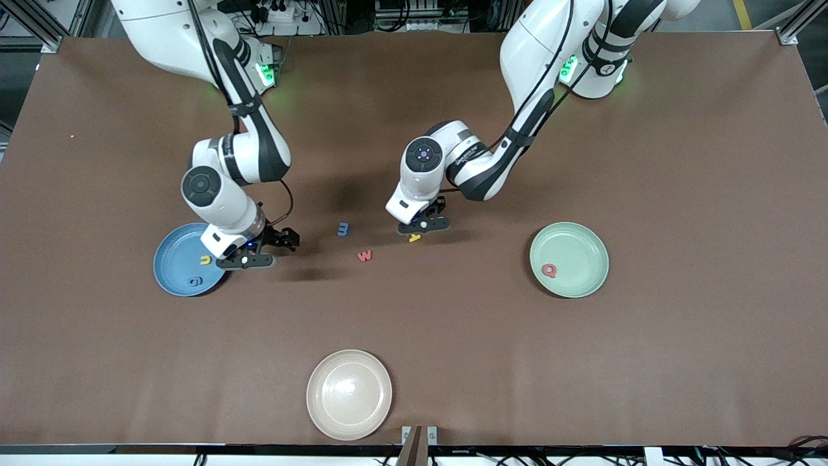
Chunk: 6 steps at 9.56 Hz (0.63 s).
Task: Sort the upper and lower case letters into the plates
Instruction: 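Lift the blue M with the left gripper while the right gripper reaches the E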
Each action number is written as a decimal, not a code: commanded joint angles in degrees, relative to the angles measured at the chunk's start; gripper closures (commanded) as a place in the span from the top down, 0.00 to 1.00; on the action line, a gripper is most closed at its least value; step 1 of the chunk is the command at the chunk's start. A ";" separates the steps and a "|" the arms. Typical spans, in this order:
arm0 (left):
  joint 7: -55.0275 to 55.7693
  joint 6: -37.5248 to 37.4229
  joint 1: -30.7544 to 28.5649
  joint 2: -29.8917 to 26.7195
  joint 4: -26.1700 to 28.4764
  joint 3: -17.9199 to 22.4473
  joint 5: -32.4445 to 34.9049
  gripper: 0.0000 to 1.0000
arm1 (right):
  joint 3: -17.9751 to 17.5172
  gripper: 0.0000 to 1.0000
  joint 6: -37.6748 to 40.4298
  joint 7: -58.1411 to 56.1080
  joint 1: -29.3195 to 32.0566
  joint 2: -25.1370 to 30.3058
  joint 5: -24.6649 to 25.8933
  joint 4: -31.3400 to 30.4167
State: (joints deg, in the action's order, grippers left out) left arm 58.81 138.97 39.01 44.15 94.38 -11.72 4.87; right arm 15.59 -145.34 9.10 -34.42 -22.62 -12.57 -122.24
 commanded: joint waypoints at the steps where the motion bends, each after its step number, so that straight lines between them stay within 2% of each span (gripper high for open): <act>1: 1.40 -0.10 0.72 1.81 -1.13 0.56 0.67 0.35 | 0.23 1.00 -0.73 3.11 -1.44 1.00 -1.14 -1.42; 3: 1.31 -0.54 0.28 1.64 -2.35 0.56 0.67 0.32 | 0.23 1.00 -0.73 6.00 -3.19 0.65 -1.14 -1.51; 5: 1.14 -5.88 0.28 1.81 -4.72 0.56 0.67 0.29 | 0.23 1.00 -1.00 7.60 -3.82 0.38 -1.14 -1.51; 6: 1.05 -6.08 0.28 1.64 -4.82 0.56 0.67 0.28 | 0.23 1.00 -1.00 7.60 -3.82 0.30 -1.14 -1.51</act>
State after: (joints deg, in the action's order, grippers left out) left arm 58.85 134.66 38.93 44.75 91.81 -11.44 4.87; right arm 15.54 -145.43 15.96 -37.77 -22.83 -12.57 -122.68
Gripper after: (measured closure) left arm 0.652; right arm 0.000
